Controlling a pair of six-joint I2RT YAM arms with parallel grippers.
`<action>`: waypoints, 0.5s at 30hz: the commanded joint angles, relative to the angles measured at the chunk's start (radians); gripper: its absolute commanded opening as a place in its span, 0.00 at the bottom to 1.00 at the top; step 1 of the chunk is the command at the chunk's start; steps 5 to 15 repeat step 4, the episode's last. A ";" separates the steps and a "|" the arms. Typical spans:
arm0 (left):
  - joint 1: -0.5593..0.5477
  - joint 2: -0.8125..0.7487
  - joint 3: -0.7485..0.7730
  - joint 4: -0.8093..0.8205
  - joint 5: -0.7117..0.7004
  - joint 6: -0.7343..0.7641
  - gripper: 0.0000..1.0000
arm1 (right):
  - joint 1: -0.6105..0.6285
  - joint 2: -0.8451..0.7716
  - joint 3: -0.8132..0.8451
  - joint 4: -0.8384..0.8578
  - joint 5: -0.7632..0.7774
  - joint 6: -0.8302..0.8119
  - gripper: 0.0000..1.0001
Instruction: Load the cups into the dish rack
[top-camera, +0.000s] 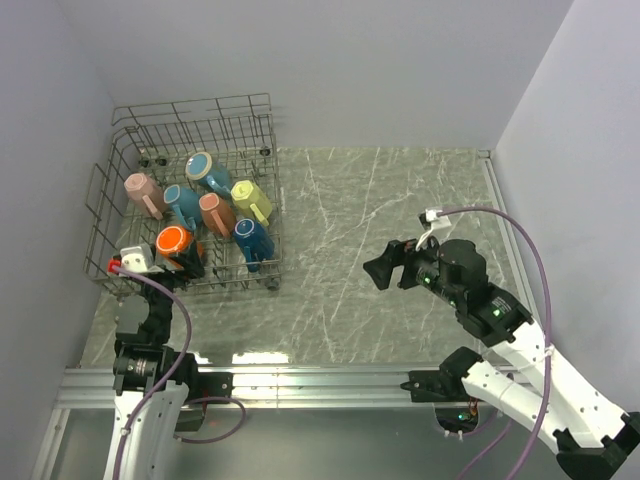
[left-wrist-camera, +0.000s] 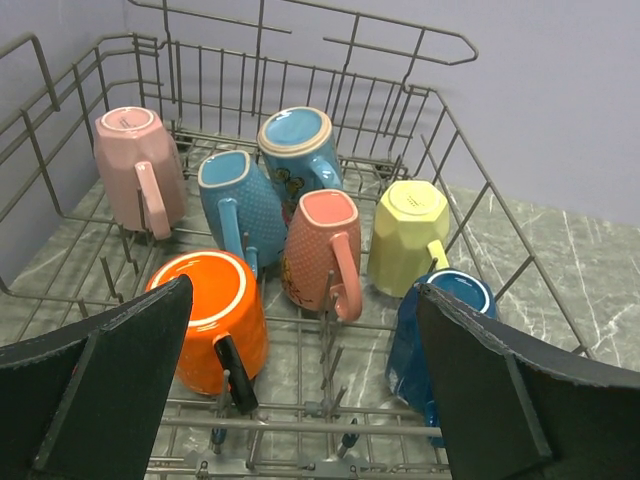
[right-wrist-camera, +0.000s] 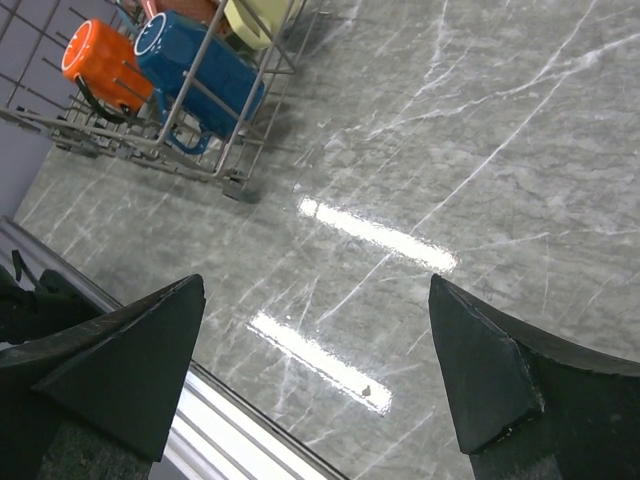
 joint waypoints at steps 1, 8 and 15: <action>0.000 -0.007 0.020 0.003 0.004 -0.016 0.99 | 0.013 -0.018 -0.023 0.047 0.013 -0.004 1.00; 0.000 -0.004 0.015 0.015 0.004 -0.019 0.99 | 0.014 -0.019 -0.026 0.041 0.023 -0.007 1.00; 0.000 -0.004 0.015 0.015 0.004 -0.019 0.99 | 0.014 -0.019 -0.026 0.041 0.023 -0.007 1.00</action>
